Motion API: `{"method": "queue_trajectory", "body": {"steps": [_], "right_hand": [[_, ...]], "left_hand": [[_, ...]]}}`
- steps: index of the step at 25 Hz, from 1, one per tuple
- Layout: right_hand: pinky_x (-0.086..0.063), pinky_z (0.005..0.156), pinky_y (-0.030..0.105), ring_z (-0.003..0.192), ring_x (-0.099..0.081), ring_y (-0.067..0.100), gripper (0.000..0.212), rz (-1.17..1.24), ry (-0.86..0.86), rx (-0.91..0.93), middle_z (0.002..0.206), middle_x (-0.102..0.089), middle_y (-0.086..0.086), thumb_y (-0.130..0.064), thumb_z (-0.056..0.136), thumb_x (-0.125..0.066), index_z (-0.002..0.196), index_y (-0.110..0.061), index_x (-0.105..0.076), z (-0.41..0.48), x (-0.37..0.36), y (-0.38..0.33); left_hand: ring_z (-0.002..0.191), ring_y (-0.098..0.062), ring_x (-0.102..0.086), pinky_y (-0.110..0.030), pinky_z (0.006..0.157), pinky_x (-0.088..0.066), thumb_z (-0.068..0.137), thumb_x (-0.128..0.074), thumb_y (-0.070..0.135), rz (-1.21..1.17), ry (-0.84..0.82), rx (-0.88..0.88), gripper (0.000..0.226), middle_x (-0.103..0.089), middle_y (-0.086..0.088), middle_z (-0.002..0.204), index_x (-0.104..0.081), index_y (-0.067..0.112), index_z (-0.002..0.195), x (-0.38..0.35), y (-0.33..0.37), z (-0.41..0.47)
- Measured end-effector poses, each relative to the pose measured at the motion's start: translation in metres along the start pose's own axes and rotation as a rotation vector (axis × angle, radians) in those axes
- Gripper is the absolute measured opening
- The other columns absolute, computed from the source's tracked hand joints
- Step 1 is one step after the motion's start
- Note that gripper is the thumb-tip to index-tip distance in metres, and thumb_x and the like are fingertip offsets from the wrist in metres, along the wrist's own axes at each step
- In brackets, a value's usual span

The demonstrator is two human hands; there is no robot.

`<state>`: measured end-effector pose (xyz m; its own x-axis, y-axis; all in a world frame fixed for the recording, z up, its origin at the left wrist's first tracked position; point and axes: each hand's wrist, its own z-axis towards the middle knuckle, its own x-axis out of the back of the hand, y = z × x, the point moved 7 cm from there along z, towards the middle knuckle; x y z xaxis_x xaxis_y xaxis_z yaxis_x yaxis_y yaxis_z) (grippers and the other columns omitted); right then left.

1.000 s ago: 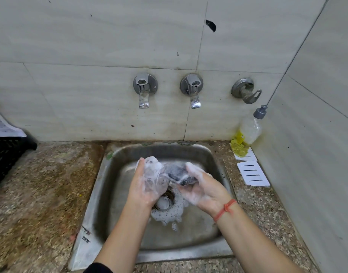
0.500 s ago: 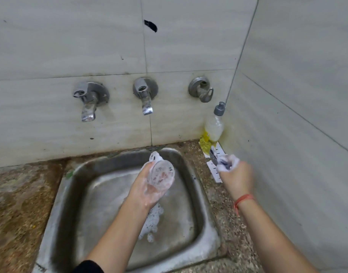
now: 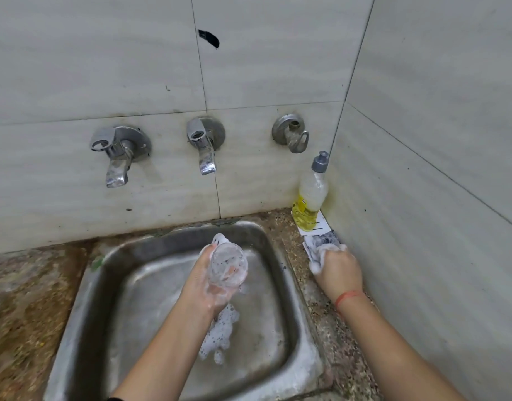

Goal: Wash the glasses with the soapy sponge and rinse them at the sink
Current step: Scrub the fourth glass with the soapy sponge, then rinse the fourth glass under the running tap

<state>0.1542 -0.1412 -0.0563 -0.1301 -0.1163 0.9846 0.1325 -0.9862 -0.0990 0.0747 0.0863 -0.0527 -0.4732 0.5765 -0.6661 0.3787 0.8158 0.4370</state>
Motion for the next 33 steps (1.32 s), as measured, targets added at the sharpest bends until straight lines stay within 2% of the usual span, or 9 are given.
{"method": "queue_trajectory", "body": {"steps": [4,10,16,20,22,24,28,30,33], "right_hand": [[-0.048,0.074,0.032,0.087,-0.054,0.028,0.039,0.227,0.078,-0.016,0.09,-0.069,0.007,-0.043,0.08,-0.047,0.083,-0.011,-0.069,-0.003,0.043,-0.026],[-0.037,0.059,0.036,0.065,-0.048,0.026,0.05,0.628,0.253,0.178,0.056,-0.049,0.004,-0.047,0.086,-0.052,0.055,-0.007,-0.052,0.008,0.165,-0.136],[-0.026,0.061,0.032,0.07,-0.047,0.029,0.055,0.374,0.266,0.296,0.069,-0.054,0.009,-0.055,0.093,-0.043,0.059,-0.014,-0.037,0.046,0.222,-0.205],[-0.026,0.052,0.03,0.066,-0.058,0.033,0.041,0.193,0.246,0.426,0.068,-0.061,0.016,-0.032,0.09,-0.057,0.058,-0.016,-0.038,0.049,0.228,-0.226],[-0.011,0.042,0.02,0.037,-0.043,0.027,0.033,-0.009,0.261,0.465,0.045,-0.043,0.009,-0.012,0.059,-0.077,0.054,-0.015,-0.045,0.044,0.229,-0.235],[0.003,0.048,0.017,0.029,-0.029,0.023,0.024,-0.112,0.292,0.444,0.039,-0.031,0.002,-0.007,0.042,-0.067,0.057,-0.022,-0.057,0.047,0.222,-0.239],[0.001,0.046,0.017,0.03,-0.045,0.015,0.03,-0.164,0.251,0.502,0.038,-0.045,-0.002,-0.004,0.042,-0.051,0.062,-0.023,-0.064,0.047,0.211,-0.245],[-0.012,0.042,0.019,0.032,-0.048,0.016,0.027,-0.183,0.309,0.483,0.039,-0.048,0.0,-0.002,0.043,-0.054,0.062,-0.018,-0.065,0.05,0.215,-0.243],[-0.03,0.051,0.031,0.066,-0.064,0.033,0.036,-0.008,0.337,0.476,0.074,-0.065,0.016,0.006,0.07,-0.047,0.101,-0.001,-0.062,0.069,0.215,-0.226]], "left_hand": [[0.058,-0.015,-0.055,-0.031,0.066,-0.05,0.085,-0.06,0.017,-0.22,0.001,-0.119,0.007,-0.056,0.001,0.066,-0.056,0.019,0.08,0.003,0.009,-0.02],[0.064,-0.012,-0.055,-0.028,0.068,-0.051,0.072,-0.066,0.013,-0.307,-0.028,-0.237,0.014,-0.056,0.005,0.068,-0.056,0.02,0.078,-0.001,0.045,-0.04],[0.096,-0.026,-0.058,-0.041,0.076,-0.052,0.093,-0.058,0.026,-0.257,0.129,-0.275,0.018,-0.061,-0.012,0.1,-0.059,0.01,0.101,-0.012,0.075,-0.041],[0.07,-0.015,-0.055,-0.027,0.067,-0.052,0.085,-0.062,0.021,-0.229,-0.064,-0.221,0.014,-0.053,-0.004,0.074,-0.052,0.016,0.078,-0.036,0.085,-0.026],[0.08,-0.017,-0.054,-0.027,0.079,-0.05,0.064,-0.078,0.018,-0.252,-0.135,-0.222,0.033,-0.051,-0.006,0.083,-0.051,0.017,0.082,-0.044,0.091,-0.016],[0.078,-0.017,-0.053,-0.026,0.073,-0.05,0.04,-0.085,0.012,-0.231,-0.219,-0.216,0.053,-0.05,-0.005,0.081,-0.05,0.017,0.079,-0.057,0.097,-0.012],[0.05,-0.02,-0.065,-0.031,0.046,-0.057,0.072,-0.076,0.017,-0.201,-0.191,-0.183,0.024,-0.065,-0.009,0.06,-0.054,0.011,0.079,-0.077,0.094,-0.016],[0.062,-0.022,-0.069,-0.033,0.066,-0.058,0.087,-0.06,0.023,-0.257,-0.159,-0.192,0.016,-0.069,-0.011,0.075,-0.061,0.008,0.085,-0.073,0.092,-0.013],[0.086,-0.017,-0.057,-0.028,0.104,-0.038,0.059,-0.078,0.017,-0.262,-0.185,-0.177,0.034,-0.056,-0.003,0.091,-0.058,0.015,0.086,-0.064,0.097,0.005]]}}
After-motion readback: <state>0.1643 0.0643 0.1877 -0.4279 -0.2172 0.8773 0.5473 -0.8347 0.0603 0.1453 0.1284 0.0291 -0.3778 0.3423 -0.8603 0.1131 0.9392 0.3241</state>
